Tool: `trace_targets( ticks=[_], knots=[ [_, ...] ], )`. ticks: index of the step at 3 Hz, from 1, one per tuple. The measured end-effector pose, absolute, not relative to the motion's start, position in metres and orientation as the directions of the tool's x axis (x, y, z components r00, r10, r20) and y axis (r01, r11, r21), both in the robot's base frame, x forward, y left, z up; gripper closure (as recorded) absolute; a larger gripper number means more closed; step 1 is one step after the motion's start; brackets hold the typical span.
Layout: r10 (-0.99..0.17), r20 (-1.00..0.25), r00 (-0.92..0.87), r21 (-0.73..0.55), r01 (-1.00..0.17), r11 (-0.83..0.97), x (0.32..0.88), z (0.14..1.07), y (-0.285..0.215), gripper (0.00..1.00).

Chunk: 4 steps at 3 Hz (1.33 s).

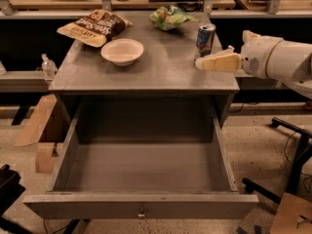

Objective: Place redbull can into top drawer

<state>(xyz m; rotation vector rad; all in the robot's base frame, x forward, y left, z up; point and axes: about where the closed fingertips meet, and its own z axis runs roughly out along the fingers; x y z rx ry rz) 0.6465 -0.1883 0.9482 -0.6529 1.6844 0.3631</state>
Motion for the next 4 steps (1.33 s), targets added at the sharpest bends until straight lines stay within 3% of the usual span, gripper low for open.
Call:
trace_targets(
  ticks=[2,4],
  knots=[
    [-0.196,-0.977,-0.079,-0.116,-0.574,0.811,0.729,0.931,-0.209,0.00],
    [-0.041,-0.996,-0.085,0.014,-0.563,0.826,0.773,0.916,-0.195,0.00]
  ],
)
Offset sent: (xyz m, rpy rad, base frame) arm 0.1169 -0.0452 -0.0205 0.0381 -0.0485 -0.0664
